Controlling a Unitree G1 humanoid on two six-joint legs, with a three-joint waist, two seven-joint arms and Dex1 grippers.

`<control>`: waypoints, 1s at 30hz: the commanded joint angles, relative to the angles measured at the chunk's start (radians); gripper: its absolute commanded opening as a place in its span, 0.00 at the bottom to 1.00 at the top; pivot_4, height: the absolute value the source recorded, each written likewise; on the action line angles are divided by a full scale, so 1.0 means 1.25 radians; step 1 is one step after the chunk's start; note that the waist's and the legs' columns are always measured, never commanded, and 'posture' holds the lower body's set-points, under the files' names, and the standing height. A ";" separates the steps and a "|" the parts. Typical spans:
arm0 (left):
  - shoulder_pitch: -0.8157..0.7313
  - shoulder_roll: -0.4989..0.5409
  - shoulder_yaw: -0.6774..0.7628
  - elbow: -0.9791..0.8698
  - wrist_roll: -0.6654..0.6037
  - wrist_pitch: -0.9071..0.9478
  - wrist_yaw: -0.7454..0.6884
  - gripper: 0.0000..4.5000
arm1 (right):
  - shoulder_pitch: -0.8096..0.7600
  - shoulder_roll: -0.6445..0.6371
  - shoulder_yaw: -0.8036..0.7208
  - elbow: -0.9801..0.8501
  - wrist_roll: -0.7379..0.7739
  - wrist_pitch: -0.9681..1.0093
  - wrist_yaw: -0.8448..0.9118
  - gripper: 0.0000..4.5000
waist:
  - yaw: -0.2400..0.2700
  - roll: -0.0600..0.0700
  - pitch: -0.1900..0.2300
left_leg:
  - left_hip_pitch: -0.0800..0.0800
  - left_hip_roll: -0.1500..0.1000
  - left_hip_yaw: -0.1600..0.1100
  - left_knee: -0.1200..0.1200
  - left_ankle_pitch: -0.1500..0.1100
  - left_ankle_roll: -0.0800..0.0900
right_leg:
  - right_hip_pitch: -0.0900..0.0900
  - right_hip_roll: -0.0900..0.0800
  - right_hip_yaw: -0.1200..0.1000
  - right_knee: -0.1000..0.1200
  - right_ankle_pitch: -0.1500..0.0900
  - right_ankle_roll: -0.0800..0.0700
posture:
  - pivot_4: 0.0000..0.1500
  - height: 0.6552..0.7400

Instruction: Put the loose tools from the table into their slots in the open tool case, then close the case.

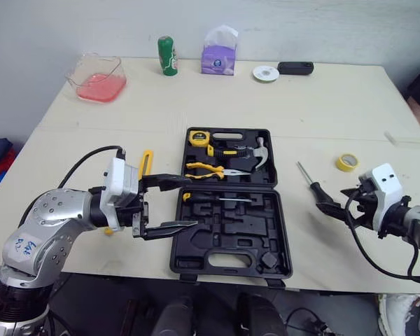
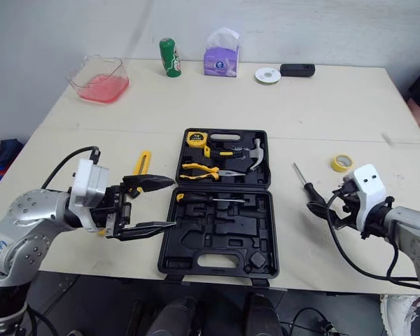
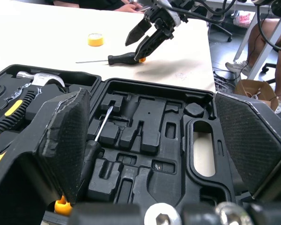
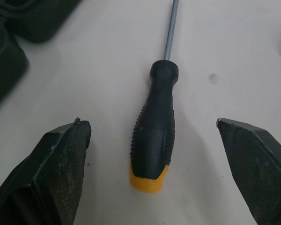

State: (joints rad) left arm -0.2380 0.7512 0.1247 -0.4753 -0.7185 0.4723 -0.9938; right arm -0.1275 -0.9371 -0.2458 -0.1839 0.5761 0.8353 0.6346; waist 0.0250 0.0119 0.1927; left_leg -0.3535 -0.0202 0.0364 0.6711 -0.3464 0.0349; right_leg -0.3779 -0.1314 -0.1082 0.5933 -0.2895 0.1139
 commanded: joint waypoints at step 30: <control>-0.018 0.007 0.048 0.006 0.010 -0.080 -0.036 1.00 | -0.100 0.016 0.081 0.093 -0.206 -0.493 0.188 0.22 | -0.002 0.001 0.000 | 0.000 0.001 0.001 0.002 0.000 -0.001 | 0.000 0.002 0.000 0.001 0.000 0.000 | 1.00 1.00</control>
State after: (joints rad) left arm -0.2436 0.7489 0.1590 -0.4621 -0.7192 0.4006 -1.0292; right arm -0.2279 -0.8937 -0.1387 -0.0421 0.2962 0.2497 0.7961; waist 0.0219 0.0126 0.1932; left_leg -0.3538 -0.0189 0.0375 0.6739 -0.3468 0.0342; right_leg -0.3783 -0.1291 -0.1086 0.5941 -0.2894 0.1141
